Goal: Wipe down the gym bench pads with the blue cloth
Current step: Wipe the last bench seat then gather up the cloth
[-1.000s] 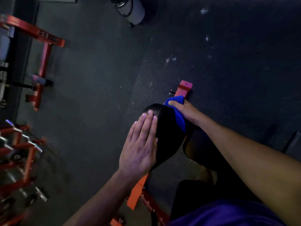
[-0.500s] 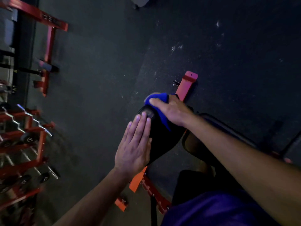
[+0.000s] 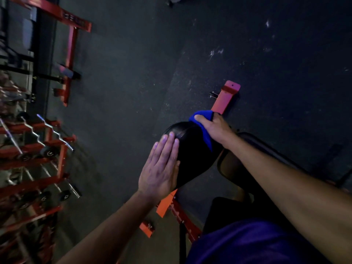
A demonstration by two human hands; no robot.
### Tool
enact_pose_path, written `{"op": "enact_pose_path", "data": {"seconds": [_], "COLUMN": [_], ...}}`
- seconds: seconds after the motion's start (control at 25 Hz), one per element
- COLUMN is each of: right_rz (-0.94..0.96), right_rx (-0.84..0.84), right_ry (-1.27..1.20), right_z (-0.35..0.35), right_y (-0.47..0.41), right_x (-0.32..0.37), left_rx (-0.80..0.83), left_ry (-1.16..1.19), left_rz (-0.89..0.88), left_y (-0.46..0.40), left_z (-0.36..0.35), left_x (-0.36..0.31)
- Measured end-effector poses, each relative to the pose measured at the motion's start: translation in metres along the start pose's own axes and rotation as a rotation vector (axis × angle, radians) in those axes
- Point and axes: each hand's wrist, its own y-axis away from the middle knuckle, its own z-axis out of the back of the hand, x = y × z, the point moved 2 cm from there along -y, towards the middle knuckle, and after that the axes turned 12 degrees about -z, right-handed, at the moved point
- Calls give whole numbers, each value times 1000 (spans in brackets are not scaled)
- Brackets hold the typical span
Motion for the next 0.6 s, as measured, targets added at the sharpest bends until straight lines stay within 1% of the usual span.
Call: {"op": "enact_pose_path", "data": {"seconds": [0.08,0.16,0.2,0.24,0.32,0.4,0.44,0.48,0.52,0.56,0.6], "right_rz": [264,519,568,564,413,269,195,118,36,-35,-107], "right_rx": [30,-9,-23,-12,37,73,66,18,-75,-163,-211], "right_ry": [-24,4,-8,-35,-61,60,79,51,11,-24,-60], "right_z": [-10,-18,-18,-15,-3,12,25,42,61,78,90], "right_y": [27,44,45,36,12,-8,-16,-24,-28,-35,-44], "right_x": [27,38,37,27,2,-15,-20,-25,-29,-35,-42], "left_rx": [1,13,26,39,73,109,117,123,123,115,106], "left_ry": [-11,-3,13,30,51,87,97,94,89,84,84], "left_rz": [-7,-4,-3,-2,-15,-59,-92,-117,-128,-124,-116], "left_y": [-1,-2,-1,-2,-9,-29,-43,-55,-63,-67,-69], "left_z": [-1,0,3,6,15,25,26,25,24,21,18], "left_x": [1,1,1,0,2,5,9,13,15,15,14]}}
